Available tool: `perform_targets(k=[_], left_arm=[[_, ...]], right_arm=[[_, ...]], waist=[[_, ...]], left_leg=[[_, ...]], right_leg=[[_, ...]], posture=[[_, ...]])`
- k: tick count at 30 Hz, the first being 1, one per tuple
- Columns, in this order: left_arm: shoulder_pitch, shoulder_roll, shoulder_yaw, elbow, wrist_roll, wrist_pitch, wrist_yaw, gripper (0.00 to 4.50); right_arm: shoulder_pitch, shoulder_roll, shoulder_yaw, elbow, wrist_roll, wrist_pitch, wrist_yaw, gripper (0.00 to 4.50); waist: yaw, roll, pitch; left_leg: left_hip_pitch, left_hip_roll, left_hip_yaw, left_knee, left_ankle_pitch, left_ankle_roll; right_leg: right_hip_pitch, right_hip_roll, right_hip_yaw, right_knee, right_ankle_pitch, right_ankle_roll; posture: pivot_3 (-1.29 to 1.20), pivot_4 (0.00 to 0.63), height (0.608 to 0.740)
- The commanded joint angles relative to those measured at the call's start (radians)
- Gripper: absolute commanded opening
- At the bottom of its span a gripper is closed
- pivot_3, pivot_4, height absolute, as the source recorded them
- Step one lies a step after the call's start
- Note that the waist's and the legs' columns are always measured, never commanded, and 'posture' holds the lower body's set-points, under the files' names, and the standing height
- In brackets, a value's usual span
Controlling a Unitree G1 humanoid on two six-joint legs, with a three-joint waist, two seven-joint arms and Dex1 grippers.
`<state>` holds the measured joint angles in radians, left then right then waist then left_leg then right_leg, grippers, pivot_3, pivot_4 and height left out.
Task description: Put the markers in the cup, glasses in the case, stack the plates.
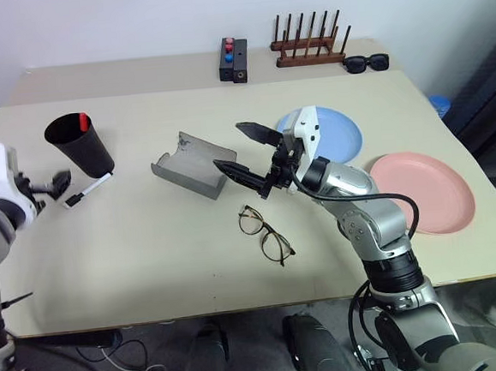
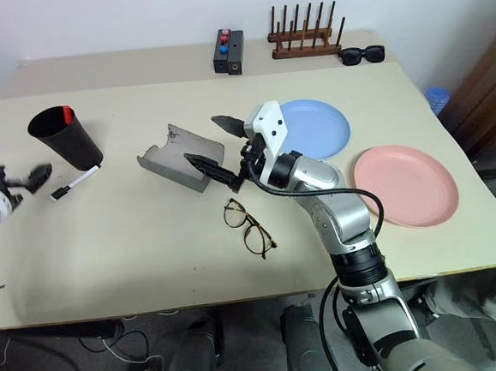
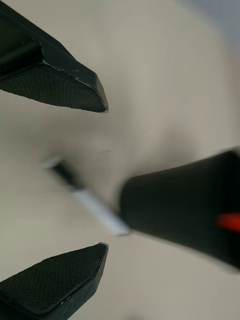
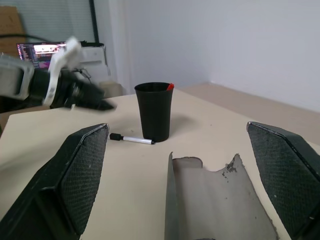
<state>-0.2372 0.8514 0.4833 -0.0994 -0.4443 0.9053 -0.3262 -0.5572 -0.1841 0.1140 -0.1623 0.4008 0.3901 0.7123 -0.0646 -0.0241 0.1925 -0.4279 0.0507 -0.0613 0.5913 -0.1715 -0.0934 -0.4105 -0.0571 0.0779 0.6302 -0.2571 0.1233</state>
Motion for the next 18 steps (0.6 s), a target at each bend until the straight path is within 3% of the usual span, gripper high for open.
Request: perform_targets(k=[1, 10, 18], left_arm=[[-0.039, 0.028, -0.025, 0.035, -0.004, 0.034, -0.045, 4.29], [-0.251, 0.061, -0.235, 0.402, 0.105, -0.017, -0.169, 4.29], [-0.434, 0.041, -0.343, 0.649, 0.194, -0.123, -0.253, 4.29]], right_arm=[[-0.005, -0.004, -0.002, -0.016, 0.019, -0.013, 0.015, 4.5], [0.013, -0.009, -0.001, -0.029, 0.014, -0.009, 0.02, 4.5], [0.09, -0.138, -0.009, -0.093, 0.031, 0.029, 0.096, 4.5]], waist=[[0.002, 0.0, 0.0], [0.001, 0.0, 0.0], [0.013, 0.0, 0.0]], left_leg=[[0.0, 0.0, 0.0, 0.0, 0.0, 0.0], [0.0, 0.0, 0.0, -0.001, 0.0, 0.0], [-0.001, 0.0, 0.0, 0.0, 0.0, 0.0]], right_leg=[[0.0, 0.0, 0.0, 0.0, 0.0, 0.0], [-0.001, 0.0, 0.0, 0.0, 0.0, 0.0], [-0.002, 0.0, 0.0, 0.001, 0.0, 0.001]], posture=[[0.0, 0.15, 0.74], [0.0, 0.15, 0.74], [0.0, 0.15, 0.74]])
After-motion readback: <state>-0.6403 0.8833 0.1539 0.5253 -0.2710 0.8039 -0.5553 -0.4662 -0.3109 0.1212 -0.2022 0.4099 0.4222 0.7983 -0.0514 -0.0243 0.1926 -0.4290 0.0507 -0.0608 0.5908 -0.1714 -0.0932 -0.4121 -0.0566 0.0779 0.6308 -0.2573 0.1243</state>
